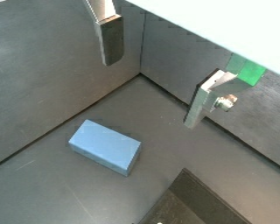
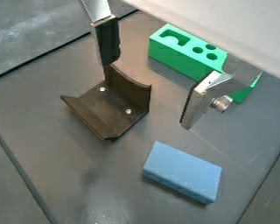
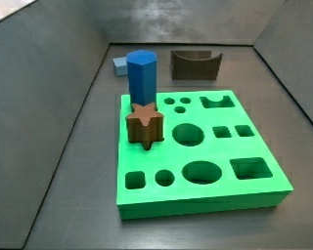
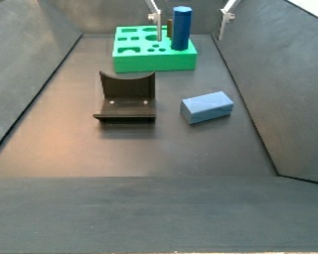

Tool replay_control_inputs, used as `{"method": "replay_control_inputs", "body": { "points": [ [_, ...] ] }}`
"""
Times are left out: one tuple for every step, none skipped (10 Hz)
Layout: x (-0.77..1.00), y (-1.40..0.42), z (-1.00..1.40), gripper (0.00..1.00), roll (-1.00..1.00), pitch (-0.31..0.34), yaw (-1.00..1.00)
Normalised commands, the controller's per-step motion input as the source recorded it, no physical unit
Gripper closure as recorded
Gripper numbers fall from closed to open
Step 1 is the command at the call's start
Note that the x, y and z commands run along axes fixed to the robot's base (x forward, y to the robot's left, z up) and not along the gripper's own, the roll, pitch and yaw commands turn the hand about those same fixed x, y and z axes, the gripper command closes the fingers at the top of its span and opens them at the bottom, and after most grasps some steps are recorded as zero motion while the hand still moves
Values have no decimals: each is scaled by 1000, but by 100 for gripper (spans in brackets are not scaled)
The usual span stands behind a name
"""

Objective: Pick up the rectangle object. Move up. Place the rectangle object on the fixture. Regrasp the rectangle object. Move to above the board. Insert the rectangle object.
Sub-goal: Pick up the rectangle object.

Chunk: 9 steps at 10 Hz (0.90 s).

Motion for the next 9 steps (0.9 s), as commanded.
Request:
{"method": "replay_control_inputs", "body": {
  "points": [
    [-449, 0, -46, 0, 0, -184, -397],
    [-571, 0, -91, 0, 0, -164, -494],
    [-560, 0, -91, 0, 0, -151, -529],
    [-511, 0, -143, 0, 0, -169, -554],
    [-334, 0, -263, 0, -10, -194, -686],
    [-249, -34, -311, 0, -19, -234, -674],
    [-143, -120, -340, 0, -44, -261, -683],
    [0, -126, -403, 0, -91, -296, -774],
    [-20, -129, -329, 0, -77, -274, -754]
  ]
}}
